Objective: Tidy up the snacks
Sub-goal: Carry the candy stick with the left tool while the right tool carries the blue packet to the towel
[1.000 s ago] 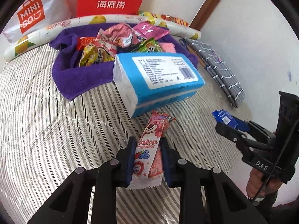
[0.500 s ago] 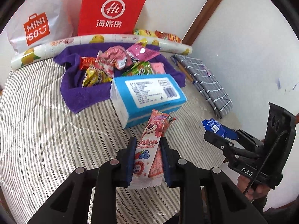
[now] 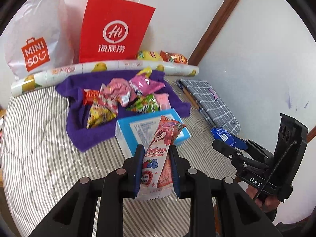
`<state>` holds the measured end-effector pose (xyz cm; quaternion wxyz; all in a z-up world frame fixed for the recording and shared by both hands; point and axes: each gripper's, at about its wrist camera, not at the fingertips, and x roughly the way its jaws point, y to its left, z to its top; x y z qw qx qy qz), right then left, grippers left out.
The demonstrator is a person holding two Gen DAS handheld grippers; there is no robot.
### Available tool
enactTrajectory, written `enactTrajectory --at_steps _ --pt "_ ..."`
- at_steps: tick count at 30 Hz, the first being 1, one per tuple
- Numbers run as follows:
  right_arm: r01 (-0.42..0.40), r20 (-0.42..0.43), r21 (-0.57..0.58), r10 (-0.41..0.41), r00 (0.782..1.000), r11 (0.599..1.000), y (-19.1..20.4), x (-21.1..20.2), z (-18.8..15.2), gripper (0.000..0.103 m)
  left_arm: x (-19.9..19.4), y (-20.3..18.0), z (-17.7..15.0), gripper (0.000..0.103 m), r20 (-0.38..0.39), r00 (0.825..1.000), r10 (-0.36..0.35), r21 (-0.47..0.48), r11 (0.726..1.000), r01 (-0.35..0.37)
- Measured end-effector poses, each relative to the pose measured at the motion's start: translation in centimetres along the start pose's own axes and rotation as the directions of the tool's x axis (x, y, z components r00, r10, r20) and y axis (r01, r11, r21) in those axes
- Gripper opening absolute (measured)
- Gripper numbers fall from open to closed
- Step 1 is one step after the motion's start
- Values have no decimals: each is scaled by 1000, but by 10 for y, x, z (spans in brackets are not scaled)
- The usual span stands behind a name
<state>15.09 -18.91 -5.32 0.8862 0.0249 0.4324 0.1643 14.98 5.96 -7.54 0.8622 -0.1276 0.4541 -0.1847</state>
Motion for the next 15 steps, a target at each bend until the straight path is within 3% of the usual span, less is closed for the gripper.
enactTrajectory --at_steps 15 --pt "-3 55 -16 4 998 1000 1 45 75 51 20 26 69 24 39 999 15 -22 1000 -14"
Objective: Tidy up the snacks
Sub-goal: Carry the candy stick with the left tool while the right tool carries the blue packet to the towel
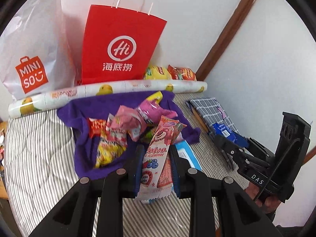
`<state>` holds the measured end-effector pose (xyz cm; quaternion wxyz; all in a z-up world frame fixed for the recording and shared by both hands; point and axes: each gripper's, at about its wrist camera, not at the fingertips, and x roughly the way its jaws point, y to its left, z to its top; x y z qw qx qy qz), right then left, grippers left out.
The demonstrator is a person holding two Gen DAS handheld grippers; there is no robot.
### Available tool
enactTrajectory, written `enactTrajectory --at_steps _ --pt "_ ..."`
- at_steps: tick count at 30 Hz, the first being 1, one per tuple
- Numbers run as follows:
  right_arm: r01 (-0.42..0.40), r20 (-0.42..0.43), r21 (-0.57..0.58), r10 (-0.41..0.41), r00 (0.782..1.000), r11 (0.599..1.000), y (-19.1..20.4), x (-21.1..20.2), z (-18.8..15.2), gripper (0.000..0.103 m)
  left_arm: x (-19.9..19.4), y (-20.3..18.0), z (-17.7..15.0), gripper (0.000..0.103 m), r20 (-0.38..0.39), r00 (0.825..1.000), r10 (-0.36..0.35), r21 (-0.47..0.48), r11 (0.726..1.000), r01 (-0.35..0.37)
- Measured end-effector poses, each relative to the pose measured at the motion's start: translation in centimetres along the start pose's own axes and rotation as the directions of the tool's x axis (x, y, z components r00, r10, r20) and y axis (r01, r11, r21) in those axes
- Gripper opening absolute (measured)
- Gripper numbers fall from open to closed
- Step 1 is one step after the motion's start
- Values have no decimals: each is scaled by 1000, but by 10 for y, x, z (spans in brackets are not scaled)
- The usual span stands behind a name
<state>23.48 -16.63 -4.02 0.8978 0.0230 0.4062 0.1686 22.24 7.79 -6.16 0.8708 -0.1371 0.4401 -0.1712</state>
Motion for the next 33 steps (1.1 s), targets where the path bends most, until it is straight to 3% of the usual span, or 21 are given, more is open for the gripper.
enactTrajectory --at_steps 18,33 --pt "-30 26 -4 30 999 1000 5 74 67 51 32 32 70 24 53 999 5 -58 998 -2" --pt "-81 -19 76 83 996 994 -1 141 65 51 63 70 79 24 19 999 29 -131 991 -26"
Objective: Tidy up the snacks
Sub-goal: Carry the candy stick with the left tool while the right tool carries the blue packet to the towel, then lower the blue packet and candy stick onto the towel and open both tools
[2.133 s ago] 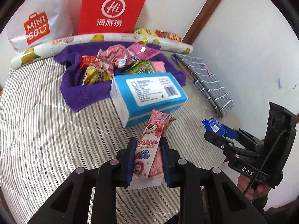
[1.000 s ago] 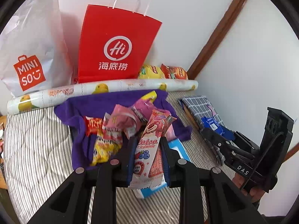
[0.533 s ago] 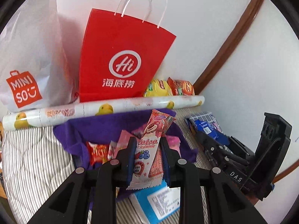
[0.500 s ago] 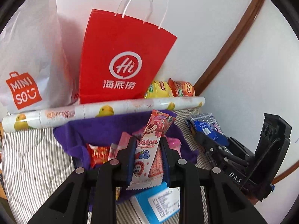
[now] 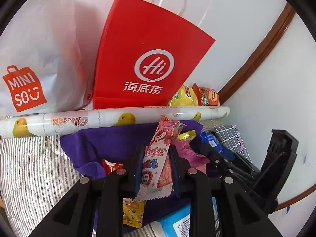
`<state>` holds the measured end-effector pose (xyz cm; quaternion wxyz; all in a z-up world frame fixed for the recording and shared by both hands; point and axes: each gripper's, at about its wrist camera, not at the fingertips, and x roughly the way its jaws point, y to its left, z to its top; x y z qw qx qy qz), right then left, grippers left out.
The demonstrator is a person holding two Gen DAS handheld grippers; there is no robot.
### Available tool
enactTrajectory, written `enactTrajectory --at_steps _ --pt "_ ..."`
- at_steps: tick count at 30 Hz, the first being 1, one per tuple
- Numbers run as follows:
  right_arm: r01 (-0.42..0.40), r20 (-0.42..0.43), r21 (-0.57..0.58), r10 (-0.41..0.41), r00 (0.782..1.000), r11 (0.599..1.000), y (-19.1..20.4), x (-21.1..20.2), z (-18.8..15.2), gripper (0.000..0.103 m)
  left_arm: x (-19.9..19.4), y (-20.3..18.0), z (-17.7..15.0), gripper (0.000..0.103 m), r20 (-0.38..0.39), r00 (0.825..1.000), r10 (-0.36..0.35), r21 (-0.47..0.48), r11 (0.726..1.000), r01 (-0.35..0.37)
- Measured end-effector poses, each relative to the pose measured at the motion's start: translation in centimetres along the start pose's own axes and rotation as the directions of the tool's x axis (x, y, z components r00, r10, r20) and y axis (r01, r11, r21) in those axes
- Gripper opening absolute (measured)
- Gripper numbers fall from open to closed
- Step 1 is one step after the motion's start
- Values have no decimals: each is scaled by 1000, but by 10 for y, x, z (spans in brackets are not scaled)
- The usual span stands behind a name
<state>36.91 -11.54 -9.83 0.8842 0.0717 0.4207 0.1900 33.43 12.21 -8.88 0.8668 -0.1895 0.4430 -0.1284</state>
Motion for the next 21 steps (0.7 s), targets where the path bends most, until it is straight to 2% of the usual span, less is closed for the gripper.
enactTrajectory --at_steps 21 --pt "20 -27 11 -20 999 1000 -12 12 -13 51 12 5 -1 24 -22 1000 8 -14 1000 -8"
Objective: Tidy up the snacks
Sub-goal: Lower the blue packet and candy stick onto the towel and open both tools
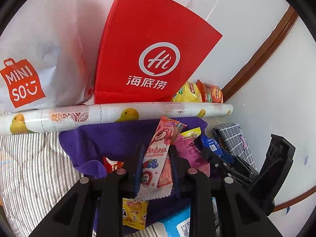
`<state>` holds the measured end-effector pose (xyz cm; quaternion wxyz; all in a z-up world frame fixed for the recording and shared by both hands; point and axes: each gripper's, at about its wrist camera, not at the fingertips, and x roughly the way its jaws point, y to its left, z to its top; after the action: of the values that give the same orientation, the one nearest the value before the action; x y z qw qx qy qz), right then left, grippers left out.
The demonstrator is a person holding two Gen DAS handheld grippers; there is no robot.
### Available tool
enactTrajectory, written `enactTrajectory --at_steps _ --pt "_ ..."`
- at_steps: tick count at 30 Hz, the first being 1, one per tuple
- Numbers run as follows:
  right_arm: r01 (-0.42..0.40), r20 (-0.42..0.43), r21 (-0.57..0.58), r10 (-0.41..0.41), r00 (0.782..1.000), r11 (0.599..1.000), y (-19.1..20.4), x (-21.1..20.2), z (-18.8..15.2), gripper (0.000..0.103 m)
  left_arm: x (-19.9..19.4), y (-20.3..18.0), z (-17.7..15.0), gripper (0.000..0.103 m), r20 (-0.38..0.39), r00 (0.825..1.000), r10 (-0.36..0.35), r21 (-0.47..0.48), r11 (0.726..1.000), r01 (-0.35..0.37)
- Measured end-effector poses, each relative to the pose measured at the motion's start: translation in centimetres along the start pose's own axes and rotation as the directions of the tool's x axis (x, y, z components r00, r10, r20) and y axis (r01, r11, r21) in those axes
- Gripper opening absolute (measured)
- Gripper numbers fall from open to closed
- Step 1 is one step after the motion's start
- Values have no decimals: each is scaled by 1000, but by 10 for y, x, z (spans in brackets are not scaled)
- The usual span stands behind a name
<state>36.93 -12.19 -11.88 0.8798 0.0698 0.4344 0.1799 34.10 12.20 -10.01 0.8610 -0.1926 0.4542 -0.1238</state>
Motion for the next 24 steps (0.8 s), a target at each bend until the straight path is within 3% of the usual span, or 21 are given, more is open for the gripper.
enactTrajectory --at_steps 24 --pt "1 -15 8 -1 1000 1000 -3 4 -2 52 8 -1 -3 24 -24 1000 1 6 1000 -1"
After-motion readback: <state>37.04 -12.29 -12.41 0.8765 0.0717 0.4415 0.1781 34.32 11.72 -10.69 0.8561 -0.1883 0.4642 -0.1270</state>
